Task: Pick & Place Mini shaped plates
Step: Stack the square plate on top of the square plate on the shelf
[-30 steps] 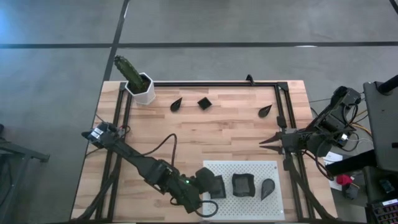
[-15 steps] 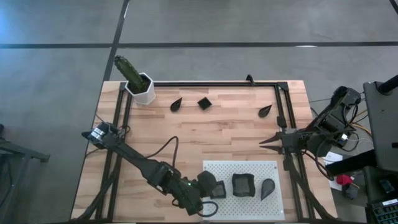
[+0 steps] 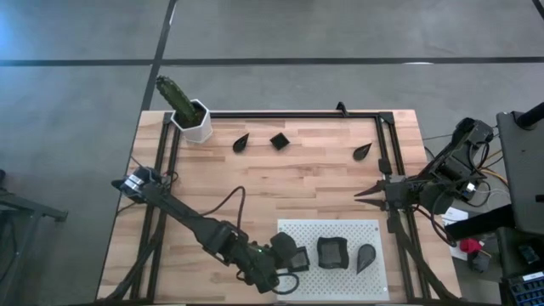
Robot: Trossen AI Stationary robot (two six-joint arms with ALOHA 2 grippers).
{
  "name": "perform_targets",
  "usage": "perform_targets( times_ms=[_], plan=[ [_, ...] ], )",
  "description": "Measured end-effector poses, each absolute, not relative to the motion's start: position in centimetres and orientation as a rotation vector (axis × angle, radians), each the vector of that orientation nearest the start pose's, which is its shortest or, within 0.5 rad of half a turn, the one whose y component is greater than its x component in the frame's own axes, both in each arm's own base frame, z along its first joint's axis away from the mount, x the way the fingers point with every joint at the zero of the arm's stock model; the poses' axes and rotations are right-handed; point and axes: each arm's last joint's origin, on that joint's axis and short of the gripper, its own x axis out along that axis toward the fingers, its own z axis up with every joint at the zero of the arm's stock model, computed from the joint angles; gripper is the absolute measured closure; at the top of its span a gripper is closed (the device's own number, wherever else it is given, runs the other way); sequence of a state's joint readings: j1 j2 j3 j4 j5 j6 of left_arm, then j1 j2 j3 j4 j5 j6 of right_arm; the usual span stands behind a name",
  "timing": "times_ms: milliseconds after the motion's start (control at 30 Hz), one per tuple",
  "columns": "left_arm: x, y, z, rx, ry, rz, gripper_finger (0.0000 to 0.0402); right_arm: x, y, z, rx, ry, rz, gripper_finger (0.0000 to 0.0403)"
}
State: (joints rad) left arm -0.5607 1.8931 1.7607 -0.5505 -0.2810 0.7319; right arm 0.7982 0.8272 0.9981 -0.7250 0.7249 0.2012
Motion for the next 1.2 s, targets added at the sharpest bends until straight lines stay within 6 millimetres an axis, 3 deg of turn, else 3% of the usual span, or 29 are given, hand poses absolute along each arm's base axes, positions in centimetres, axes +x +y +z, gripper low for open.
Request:
perform_targets(
  times_ms=[367, 600, 767, 1200],
  plan=[
    [37.0, -21.6, 31.6, 0.981, 0.529, -0.485, 0.0398, 11.7, 9.3, 35.2, -0.184, 0.404, 0.031, 0.036],
    [37.0, -21.4, 30.6, 0.986, 0.547, -0.48, 0.0349, 11.7, 9.3, 35.2, -0.184, 0.405, 0.031, 0.036],
    [37.1, -21.3, 30.8, 0.993, 0.541, -0.449, 0.033, 11.7, 9.3, 35.2, -0.185, 0.405, 0.031, 0.036],
    [37.3, -21.2, 32.0, 1.009, 0.529, -0.336, 0.0332, 11.7, 9.3, 35.1, -0.185, 0.406, 0.032, 0.036]
  ],
)
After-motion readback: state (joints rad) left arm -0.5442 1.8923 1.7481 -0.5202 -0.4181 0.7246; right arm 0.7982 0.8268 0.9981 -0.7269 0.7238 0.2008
